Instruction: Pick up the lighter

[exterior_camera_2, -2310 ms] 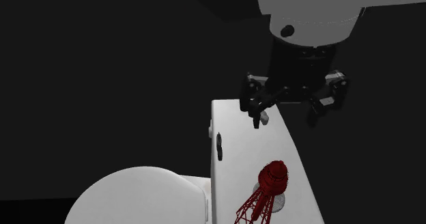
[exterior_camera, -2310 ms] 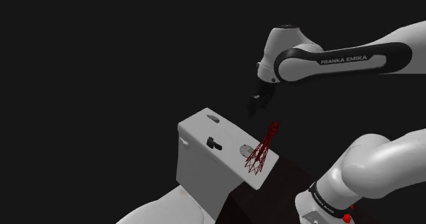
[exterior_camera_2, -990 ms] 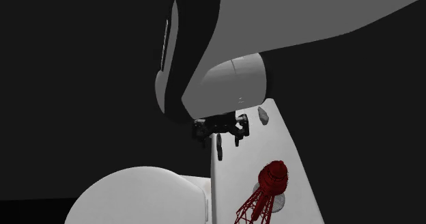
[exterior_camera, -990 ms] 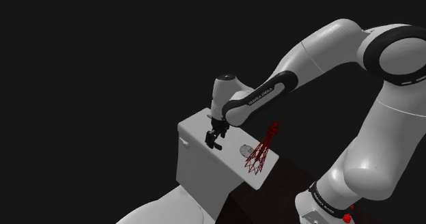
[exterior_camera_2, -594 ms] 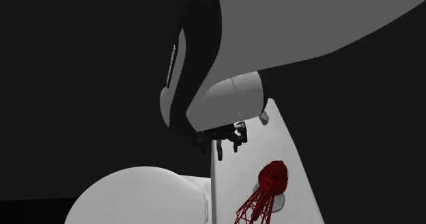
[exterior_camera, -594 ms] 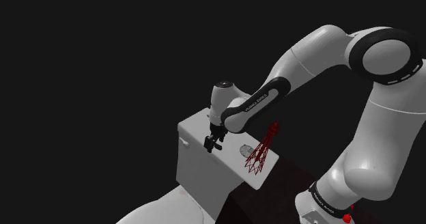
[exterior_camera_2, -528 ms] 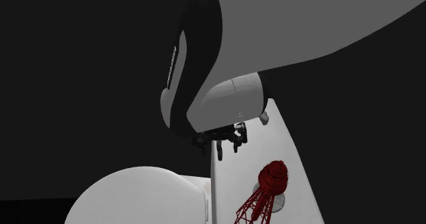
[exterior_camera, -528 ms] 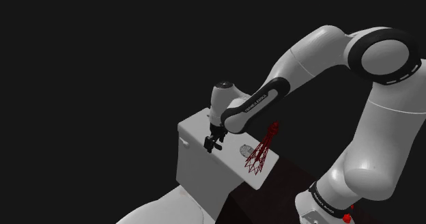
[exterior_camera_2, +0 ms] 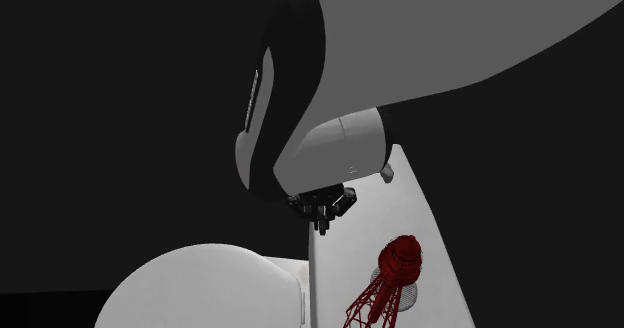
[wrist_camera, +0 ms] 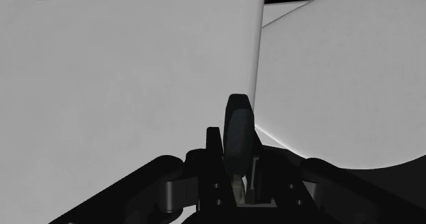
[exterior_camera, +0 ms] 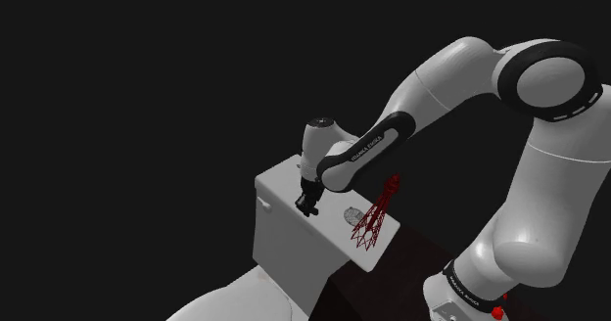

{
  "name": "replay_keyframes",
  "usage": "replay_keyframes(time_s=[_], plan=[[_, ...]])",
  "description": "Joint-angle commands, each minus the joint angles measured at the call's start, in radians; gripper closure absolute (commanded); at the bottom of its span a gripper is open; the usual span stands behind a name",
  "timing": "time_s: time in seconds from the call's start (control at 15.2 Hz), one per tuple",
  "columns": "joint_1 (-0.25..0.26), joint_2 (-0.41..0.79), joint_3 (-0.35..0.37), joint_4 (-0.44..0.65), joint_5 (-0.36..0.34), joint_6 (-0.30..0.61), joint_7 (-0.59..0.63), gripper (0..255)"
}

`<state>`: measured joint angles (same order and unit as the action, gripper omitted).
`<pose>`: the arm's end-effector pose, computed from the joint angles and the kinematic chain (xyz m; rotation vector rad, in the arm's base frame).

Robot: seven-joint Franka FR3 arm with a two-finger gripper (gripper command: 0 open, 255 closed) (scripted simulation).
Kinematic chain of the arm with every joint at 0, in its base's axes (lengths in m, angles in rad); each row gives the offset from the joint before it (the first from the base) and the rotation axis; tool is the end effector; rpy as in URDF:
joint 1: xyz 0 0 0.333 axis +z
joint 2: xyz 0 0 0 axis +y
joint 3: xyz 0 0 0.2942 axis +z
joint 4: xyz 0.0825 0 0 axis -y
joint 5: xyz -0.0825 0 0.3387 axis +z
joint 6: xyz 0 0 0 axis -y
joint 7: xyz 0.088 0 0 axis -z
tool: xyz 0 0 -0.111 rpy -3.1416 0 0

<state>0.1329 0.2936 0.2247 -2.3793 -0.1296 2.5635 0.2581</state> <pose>0.4355 0.1684 0.2095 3.0916 0.3189 -0.1459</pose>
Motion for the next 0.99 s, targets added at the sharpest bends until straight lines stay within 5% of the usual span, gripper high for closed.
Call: replay_keyframes(time_s=[0.0, 0.92], plan=[[0.000, 0.000, -0.001, 0.000, 0.000, 0.000, 0.000, 255], [-0.019, -0.163, 0.029, 0.007, 0.074, -0.164, -0.053, 255]])
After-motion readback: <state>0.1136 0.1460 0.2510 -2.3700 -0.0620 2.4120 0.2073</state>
